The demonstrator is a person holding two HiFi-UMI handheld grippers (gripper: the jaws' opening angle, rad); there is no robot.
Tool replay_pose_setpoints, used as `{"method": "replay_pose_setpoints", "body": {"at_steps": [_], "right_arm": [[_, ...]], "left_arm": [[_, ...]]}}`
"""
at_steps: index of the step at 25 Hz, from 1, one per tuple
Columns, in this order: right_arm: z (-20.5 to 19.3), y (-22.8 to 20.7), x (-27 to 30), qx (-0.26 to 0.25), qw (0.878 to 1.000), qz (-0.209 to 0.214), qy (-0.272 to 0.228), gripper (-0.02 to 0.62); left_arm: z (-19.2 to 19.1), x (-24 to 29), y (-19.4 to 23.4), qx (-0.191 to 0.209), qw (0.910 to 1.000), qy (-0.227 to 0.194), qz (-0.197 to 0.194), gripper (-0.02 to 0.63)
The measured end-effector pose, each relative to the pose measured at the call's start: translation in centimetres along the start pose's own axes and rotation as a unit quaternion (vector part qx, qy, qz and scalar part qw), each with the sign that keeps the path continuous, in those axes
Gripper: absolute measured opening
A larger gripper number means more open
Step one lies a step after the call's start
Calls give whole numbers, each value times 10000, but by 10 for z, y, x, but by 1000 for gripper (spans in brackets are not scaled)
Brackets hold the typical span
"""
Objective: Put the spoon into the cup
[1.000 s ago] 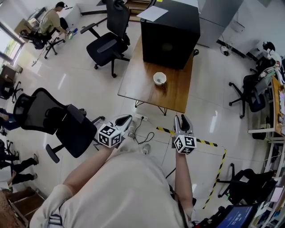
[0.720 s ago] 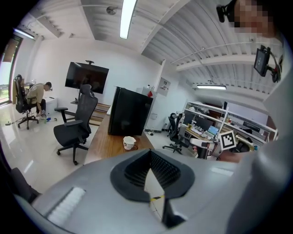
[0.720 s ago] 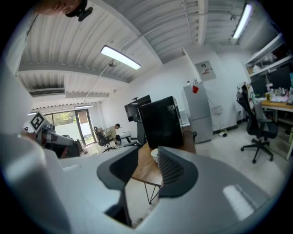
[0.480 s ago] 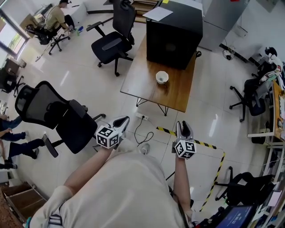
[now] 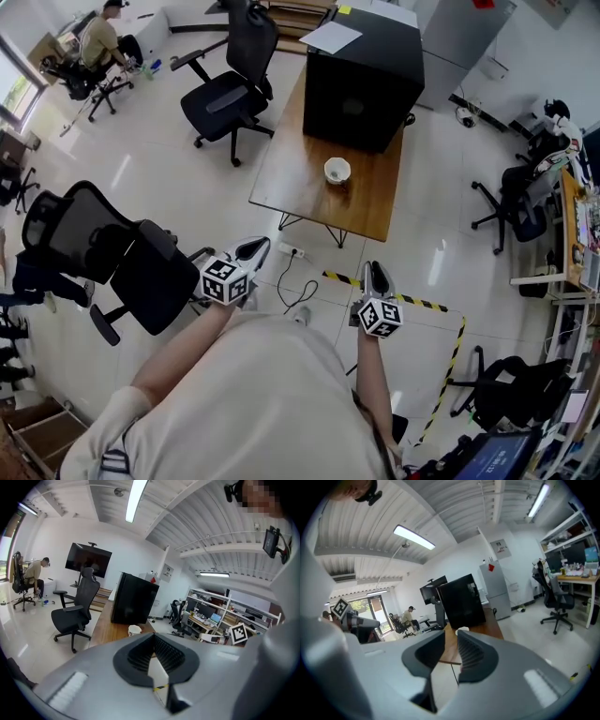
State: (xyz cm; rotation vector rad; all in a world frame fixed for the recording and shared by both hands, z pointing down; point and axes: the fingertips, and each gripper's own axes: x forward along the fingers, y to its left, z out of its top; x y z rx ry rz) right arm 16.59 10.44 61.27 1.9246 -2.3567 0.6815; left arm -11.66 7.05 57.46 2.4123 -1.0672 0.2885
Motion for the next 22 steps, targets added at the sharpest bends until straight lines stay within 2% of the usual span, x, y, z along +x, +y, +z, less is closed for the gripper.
{"method": "replay_pose_setpoints", "body": {"at_steps": [13, 18, 22], "right_arm": [[5, 41, 12, -316, 9995, -76, 6, 57], [17, 65, 38, -377, 9992, 129, -66, 57], [31, 69, 52, -317, 9988, 291, -244, 55]], "left_arm": [[-1, -23, 31, -130, 9998, 64, -109, 2], [24, -36, 48, -25, 10000, -32, 11, 2], [23, -31, 53, 12, 9999, -8, 133, 3]]}}
